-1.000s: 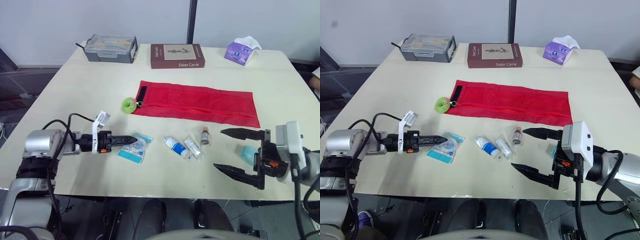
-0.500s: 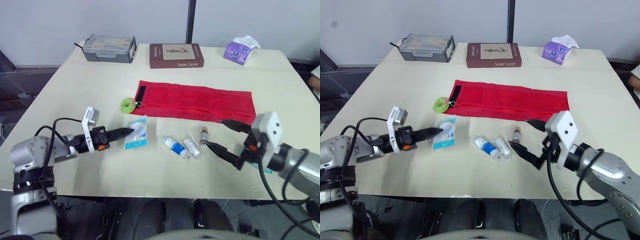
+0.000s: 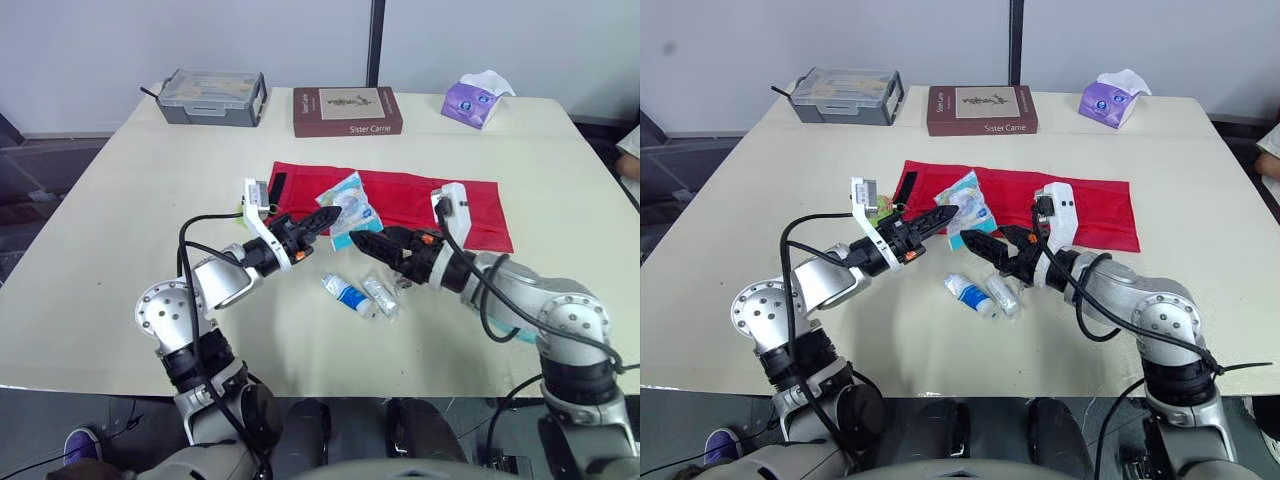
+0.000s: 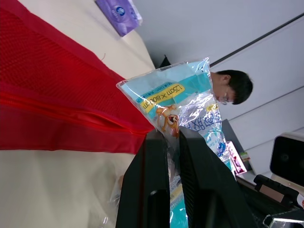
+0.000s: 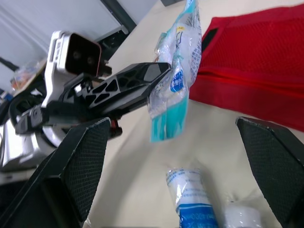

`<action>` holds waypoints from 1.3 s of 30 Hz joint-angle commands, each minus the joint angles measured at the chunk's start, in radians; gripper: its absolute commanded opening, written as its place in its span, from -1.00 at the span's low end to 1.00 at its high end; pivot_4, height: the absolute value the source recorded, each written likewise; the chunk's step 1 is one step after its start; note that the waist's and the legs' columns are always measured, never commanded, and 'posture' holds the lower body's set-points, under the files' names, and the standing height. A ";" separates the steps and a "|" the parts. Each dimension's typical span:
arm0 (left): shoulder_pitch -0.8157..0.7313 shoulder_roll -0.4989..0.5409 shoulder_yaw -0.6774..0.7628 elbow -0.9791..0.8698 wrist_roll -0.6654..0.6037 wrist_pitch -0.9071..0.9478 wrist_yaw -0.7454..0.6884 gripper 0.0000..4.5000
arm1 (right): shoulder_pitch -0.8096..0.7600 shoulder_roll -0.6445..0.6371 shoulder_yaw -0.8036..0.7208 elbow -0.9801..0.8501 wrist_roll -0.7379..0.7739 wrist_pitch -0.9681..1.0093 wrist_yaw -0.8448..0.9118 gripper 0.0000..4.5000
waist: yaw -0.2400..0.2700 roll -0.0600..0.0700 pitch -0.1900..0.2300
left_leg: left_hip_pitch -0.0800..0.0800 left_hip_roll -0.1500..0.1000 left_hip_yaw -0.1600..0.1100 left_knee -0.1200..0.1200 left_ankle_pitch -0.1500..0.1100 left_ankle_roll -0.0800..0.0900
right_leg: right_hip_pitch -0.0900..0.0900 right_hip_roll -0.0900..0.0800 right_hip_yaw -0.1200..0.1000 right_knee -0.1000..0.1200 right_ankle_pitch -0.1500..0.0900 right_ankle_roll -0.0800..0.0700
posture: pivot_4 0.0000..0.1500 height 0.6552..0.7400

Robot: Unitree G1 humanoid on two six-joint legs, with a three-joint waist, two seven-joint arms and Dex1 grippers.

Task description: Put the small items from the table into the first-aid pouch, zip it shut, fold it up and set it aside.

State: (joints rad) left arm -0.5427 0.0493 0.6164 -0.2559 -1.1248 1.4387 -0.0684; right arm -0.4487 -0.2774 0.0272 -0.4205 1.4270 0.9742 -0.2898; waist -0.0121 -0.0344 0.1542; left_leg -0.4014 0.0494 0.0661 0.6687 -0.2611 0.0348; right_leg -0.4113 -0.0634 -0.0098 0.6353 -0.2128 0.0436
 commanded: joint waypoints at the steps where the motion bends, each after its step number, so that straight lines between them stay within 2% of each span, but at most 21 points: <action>1: 0.000 0.014 -0.034 -0.036 -0.055 -0.033 0.013 -0.99 | -0.025 0.021 -0.027 -0.007 0.057 -0.028 -0.043 1.00 | 0.000 0.000 0.000 | 0.000 0.000 0.000 0.000 0.000 0.000 | 0.000 0.000 0.000 0.000 0.000 0.000 | 1.00 1.00; 4: 0.010 0.019 -0.058 -0.032 -0.097 -0.042 0.031 -0.99 | -0.024 0.034 -0.017 -0.013 0.036 -0.041 -0.068 1.00 | 0.001 0.000 0.000 | 0.000 -0.002 -0.001 0.001 0.000 0.000 | 0.000 0.000 0.002 0.000 0.000 0.000 | 1.00 1.00; 12: 0.035 0.058 -0.129 -0.021 -0.186 -0.083 0.053 -1.00 | -0.024 0.056 -0.016 -0.021 0.036 -0.068 -0.103 -0.62 | -0.001 0.000 0.000 | 0.000 -0.002 -0.001 0.000 0.000 0.000 | 0.000 0.001 0.003 0.000 0.000 0.000 | 1.00 1.00; 13: 0.037 0.066 -0.137 -0.019 -0.192 -0.090 0.053 -1.00 | -0.024 0.056 -0.015 -0.022 0.037 -0.070 -0.105 -0.90 | -0.001 0.000 0.000 | 0.000 -0.002 -0.001 0.000 0.000 0.000 | 0.000 0.001 0.003 0.000 0.000 0.000 | 1.00 1.00; 14: 0.039 0.075 -0.148 -0.020 -0.194 -0.099 0.049 -1.00 | -0.023 0.057 -0.015 -0.024 0.039 -0.071 -0.107 -0.98 | -0.001 0.000 0.000 | 0.000 -0.002 -0.001 0.000 0.000 0.000 | 0.000 0.001 0.003 0.000 0.000 0.000 | 1.00 1.00; 18: 0.065 0.159 -0.202 -0.051 -0.158 -0.144 -0.023 -1.00 | -0.010 0.053 -0.015 -0.038 0.048 -0.075 -0.119 -0.98 | -0.001 0.000 0.000 | 0.000 -0.002 -0.001 0.000 0.000 0.000 | 0.000 0.001 0.003 0.000 -0.002 -0.003 | 1.00 1.00; 22: 0.111 0.316 -0.249 -0.091 -0.086 -0.218 -0.173 -0.25 | 0.014 0.031 -0.025 -0.060 0.066 -0.077 -0.135 -0.98 | -0.003 0.001 0.001 | 0.000 -0.002 -0.001 0.000 0.000 0.000 | 0.000 0.001 0.003 0.000 -0.002 -0.004 | 1.00 1.00; 26: 0.208 0.611 -0.273 -0.061 0.116 -0.394 -0.461 0.61 | 0.110 -0.075 -0.083 -0.132 0.120 -0.069 -0.111 -0.98 | -0.004 0.003 0.002 | 0.000 -0.001 0.000 -0.002 0.000 0.000 | -0.001 0.001 0.003 -0.001 -0.003 -0.004 | 1.00 1.00; 27: 0.228 0.663 -0.274 -0.042 0.154 -0.439 -0.521 0.88 | 0.134 -0.107 -0.095 -0.150 0.131 -0.068 -0.096 -0.98 | -0.003 0.003 0.002 | 0.000 -0.001 0.000 -0.003 0.000 0.000 | -0.001 0.001 0.003 -0.002 -0.003 -0.005 | 1.00 1.00; 28: 0.253 0.717 -0.276 -0.019 0.194 -0.490 -0.589 0.99 | 0.163 -0.145 -0.112 -0.172 0.141 -0.065 -0.072 -0.98 | -0.001 0.004 0.002 | 0.000 0.000 0.001 -0.004 0.000 0.000 | -0.001 0.000 0.003 -0.003 -0.003 -0.005 | 1.00 1.00; 30: 0.289 0.782 -0.279 0.016 0.249 -0.561 -0.687 1.00 | 0.203 -0.201 -0.131 -0.202 0.154 -0.068 -0.035 -0.98 | 0.001 0.004 0.003 | 0.000 0.000 0.002 -0.004 0.000 0.000 | -0.001 -0.001 0.003 -0.006 -0.003 -0.005 | 1.00 1.00; 34: 0.343 0.913 -0.264 0.128 0.362 -0.705 -0.880 1.00 | 0.353 -0.405 -0.322 -0.265 0.315 -0.076 0.092 -0.98 | 0.005 0.005 0.003 | -0.002 0.004 0.005 -0.006 0.000 0.000 | -0.002 -0.004 0.002 -0.010 -0.003 -0.005 | 1.00 1.00; 39: 0.318 0.956 -0.286 0.254 0.444 -0.825 -1.006 1.00 | 0.597 -0.596 -0.605 -0.292 0.414 -0.036 0.259 -0.98 | 0.011 0.004 0.003 | -0.002 0.004 0.005 -0.011 0.000 0.000 | -0.004 -0.005 0.001 -0.012 -0.003 -0.005 | 1.00 1.00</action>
State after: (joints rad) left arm -0.2065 0.9834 0.3230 -0.0207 -0.7008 0.6565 -1.0376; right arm 0.1108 -0.8452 -0.4730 -0.6784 1.8053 0.9208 -0.0968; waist -0.0010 -0.0301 0.1568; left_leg -0.4027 0.0538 0.0715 0.6553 -0.2616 0.0349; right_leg -0.4152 -0.0685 -0.0086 0.6226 -0.2160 0.0388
